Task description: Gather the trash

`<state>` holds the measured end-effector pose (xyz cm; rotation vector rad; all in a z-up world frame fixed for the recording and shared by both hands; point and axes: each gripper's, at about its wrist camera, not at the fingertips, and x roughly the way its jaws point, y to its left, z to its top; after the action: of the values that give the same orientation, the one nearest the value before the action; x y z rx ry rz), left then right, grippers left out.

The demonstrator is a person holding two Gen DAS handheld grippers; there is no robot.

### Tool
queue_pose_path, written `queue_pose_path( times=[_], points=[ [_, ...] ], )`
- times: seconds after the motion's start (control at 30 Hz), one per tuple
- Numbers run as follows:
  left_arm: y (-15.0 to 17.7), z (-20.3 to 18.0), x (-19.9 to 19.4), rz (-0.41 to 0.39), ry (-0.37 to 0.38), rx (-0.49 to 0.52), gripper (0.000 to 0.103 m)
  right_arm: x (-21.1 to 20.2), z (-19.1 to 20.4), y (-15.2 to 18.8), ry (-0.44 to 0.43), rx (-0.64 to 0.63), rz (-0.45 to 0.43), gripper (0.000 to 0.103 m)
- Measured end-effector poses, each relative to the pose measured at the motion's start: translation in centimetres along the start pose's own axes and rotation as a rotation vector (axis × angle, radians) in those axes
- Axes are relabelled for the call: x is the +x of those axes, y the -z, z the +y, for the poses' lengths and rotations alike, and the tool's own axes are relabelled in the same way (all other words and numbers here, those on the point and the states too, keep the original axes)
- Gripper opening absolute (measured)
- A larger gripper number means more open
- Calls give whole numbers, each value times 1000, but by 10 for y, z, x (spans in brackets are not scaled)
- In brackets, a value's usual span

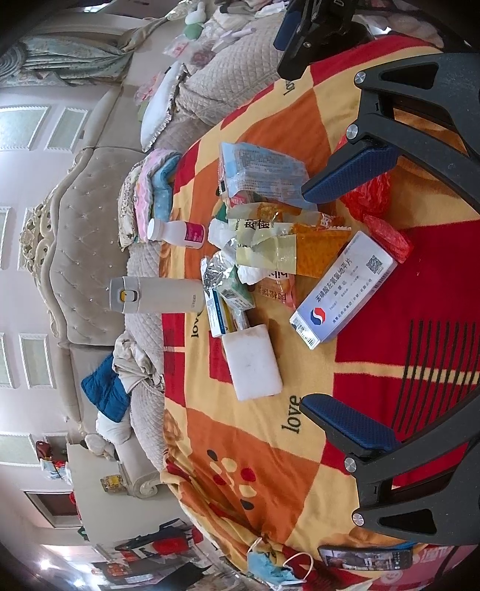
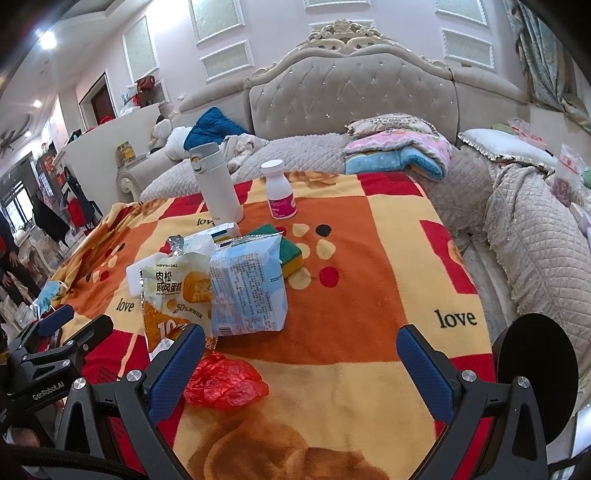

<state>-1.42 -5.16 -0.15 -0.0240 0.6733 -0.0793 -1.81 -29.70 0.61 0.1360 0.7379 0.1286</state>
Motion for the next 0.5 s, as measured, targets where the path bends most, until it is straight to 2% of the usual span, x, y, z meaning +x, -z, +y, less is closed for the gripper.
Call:
queue_pose_path(
  times=[0.17,0.4,0.5],
  points=[
    [1,2,0,-1,-2,-4,103,2,-1,0,1,-5,10,103],
    [5,15,13,88,-32,-20,103,10,-2,8,-3,-16,46,103],
    [6,19,16,103,-38,-25,103,15,-2,10,-13,-17,63,103]
  ],
)
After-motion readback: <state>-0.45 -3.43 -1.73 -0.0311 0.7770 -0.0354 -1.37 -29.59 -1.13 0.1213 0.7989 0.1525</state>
